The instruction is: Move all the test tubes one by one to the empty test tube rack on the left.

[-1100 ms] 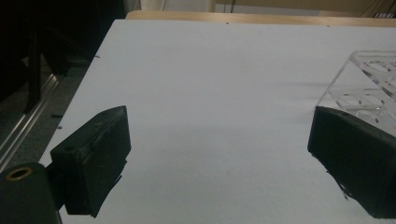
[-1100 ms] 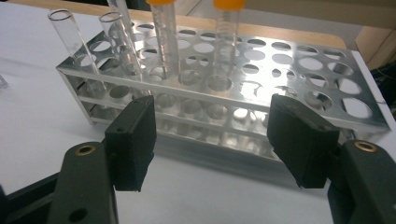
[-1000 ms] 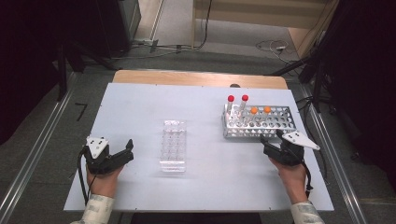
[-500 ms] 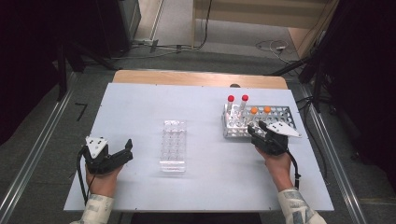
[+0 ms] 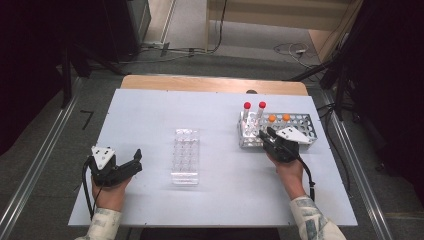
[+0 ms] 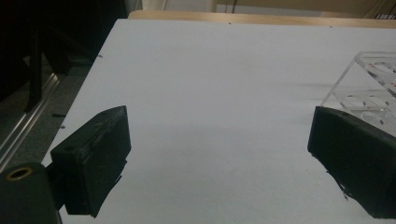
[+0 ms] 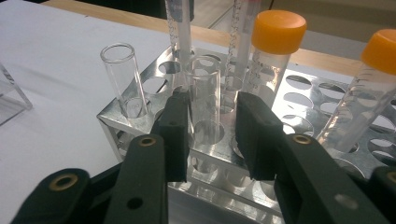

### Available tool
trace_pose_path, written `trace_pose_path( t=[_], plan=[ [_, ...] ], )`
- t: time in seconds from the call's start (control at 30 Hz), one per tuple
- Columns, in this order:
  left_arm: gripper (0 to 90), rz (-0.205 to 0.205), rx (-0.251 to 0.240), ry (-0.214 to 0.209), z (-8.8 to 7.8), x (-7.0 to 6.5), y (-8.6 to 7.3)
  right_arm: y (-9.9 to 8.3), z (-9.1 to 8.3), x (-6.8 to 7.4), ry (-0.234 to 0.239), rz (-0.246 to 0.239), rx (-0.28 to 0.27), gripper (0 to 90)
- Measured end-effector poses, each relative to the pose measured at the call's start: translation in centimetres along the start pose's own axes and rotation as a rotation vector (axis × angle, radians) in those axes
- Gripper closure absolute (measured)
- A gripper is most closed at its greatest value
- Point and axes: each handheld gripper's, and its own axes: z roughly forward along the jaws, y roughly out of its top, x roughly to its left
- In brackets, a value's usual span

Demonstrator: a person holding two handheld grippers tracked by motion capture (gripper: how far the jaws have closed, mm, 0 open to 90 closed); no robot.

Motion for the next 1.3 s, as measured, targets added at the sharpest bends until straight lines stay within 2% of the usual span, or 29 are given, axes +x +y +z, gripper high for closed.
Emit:
trace_pose_path(
  t=[0.27,0.5,0.7,0.93,1.17,1.3],
  plan=[
    [6.3,0.000,-0.001,0.001,0.0,0.0,0.0,0.0,0.4,0.1,-0.005,-0.003,-0.001,72.3],
    [6.3,0.001,-0.001,0.001,0.0,0.0,0.0,0.3,0.1,0.2,-0.012,-0.013,-0.028,72.8],
    [6.3,0.031,-0.017,0.005,-0.1,-0.3,0.2,1.7,-1.5,0.3,-0.008,-0.017,-0.080,72.8],
    [6.3,0.040,-0.029,-0.011,-0.4,-0.7,0.7,3.0,-3.2,0.0,-0.003,0.003,-0.118,72.9],
    [6.4,0.033,-0.036,-0.030,-0.6,-1.2,1.0,3.3,-4.6,0.0,0.018,0.003,-0.132,72.9],
    [6.4,0.038,-0.044,-0.054,-0.9,-1.7,1.4,3.0,-5.3,0.5,0.047,0.000,-0.116,72.9]
  ],
)
